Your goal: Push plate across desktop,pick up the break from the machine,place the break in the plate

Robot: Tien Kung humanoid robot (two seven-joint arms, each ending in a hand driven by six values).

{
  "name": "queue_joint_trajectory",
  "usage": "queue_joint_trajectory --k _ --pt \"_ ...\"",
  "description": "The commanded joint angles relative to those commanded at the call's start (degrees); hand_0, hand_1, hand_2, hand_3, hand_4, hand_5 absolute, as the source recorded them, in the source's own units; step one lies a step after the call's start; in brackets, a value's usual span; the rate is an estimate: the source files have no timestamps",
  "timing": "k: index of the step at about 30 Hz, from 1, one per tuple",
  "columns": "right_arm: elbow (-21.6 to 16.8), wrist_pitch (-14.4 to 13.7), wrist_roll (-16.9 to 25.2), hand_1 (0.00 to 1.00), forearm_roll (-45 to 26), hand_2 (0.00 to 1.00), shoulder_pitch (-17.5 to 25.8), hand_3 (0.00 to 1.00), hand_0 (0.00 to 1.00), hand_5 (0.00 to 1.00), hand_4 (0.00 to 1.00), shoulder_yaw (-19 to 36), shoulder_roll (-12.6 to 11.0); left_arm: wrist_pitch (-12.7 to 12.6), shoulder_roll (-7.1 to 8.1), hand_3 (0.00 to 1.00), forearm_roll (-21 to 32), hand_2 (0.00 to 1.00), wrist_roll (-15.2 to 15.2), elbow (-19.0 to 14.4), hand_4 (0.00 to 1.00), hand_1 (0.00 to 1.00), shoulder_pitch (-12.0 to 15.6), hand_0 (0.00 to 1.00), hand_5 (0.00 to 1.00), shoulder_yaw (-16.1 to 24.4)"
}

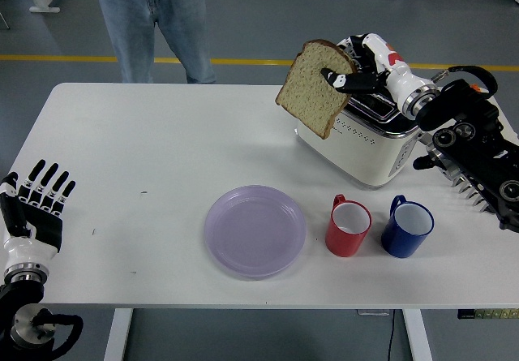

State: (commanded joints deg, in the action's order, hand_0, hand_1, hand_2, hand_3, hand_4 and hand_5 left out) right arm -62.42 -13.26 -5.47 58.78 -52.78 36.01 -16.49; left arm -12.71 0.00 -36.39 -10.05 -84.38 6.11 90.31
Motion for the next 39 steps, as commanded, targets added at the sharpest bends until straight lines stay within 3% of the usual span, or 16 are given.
queue_joint_trajectory --k 15,25,29,39 --pt "-1.1 -0.4 -0.5 0.155 -3.6 0.317 4.2 0.436 0.061 0.002 0.439 -9.7 2.5 -0.2 0.00 0.709 -0.5 0.726 0.1 0.2 0.527 0.720 0.3 0.745 0.998 -0.6" --pt "-1.9 -0.1 -2.2 0.153 -11.1 0.316 5.7 0.434 0.061 0.002 0.443 -12.6 4.8 -0.2 0.00 0.708 -0.8 0.726 0.1 0.5 0.527 0.720 -0.3 0.746 0.998 -0.6" --pt "-1.3 -0.6 -3.2 0.153 -14.2 0.316 6.0 0.434 0.061 0.002 0.443 -12.9 6.2 -0.2 0.00 0.708 -0.8 0.726 0.1 0.5 0.527 0.720 -0.4 0.746 0.998 -0.5" --pt "1.9 -2.7 -2.5 0.153 -14.6 0.316 6.5 0.433 0.061 0.002 0.440 -15.4 9.9 -0.2 0.00 0.707 -0.9 0.726 0.0 0.7 0.527 0.719 -0.5 0.746 0.998 -0.9"
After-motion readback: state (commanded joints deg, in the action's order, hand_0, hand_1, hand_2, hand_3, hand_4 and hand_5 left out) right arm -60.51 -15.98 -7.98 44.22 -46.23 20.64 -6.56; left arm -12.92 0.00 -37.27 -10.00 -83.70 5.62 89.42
